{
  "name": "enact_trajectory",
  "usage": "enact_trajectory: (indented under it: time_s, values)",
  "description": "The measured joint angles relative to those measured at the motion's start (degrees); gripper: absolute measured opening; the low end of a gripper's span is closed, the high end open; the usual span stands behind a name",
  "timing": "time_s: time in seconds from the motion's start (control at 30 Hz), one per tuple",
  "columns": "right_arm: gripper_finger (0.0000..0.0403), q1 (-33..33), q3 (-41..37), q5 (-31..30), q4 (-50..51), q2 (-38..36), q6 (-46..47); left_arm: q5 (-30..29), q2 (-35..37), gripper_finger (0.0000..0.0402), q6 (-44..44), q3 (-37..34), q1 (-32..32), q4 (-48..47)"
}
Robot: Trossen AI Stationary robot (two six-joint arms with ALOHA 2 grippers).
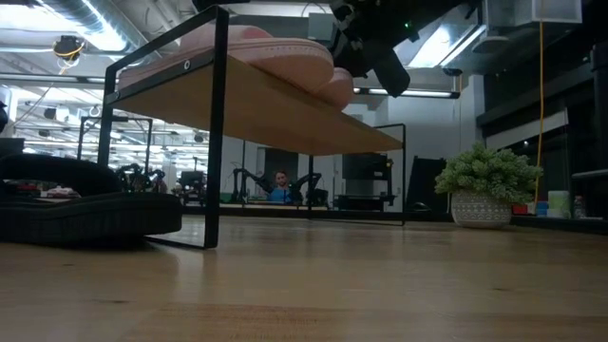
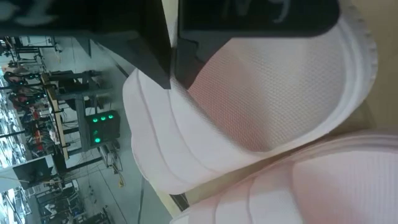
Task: Pick and place slides into the shelf
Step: Put the pink slides on the shelf, then put the top black slides on the shelf
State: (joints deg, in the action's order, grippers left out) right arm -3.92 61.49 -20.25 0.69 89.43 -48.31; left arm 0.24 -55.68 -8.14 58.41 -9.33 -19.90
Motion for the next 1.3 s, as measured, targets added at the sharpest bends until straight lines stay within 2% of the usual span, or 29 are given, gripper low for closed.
enact_trajectory:
  time_s: [0.47,1.0,1.1,1.3]
  values:
    - [0.0028,-0.17,0.0,-0.04,2.74,-0.07,2.84,-0.01,0.0,0.0153,-0.02,0.0,0.01,0.0]
    - [0.0178,-2.45,1.39,0.0,4.75,-0.13,3.26,0.0,0.0,0.0153,-0.02,0.0,-0.01,-0.02]
    - [0.0192,-2.62,4.62,-0.4,8.83,-0.22,5.26,0.0,0.0,0.0153,0.0,0.0,0.0,-0.01]
    - [0.0198,-2.62,11.47,-0.53,23.21,-0.26,12.26,0.0,0.0,0.0153,-0.01,0.0,0.0,-0.03]
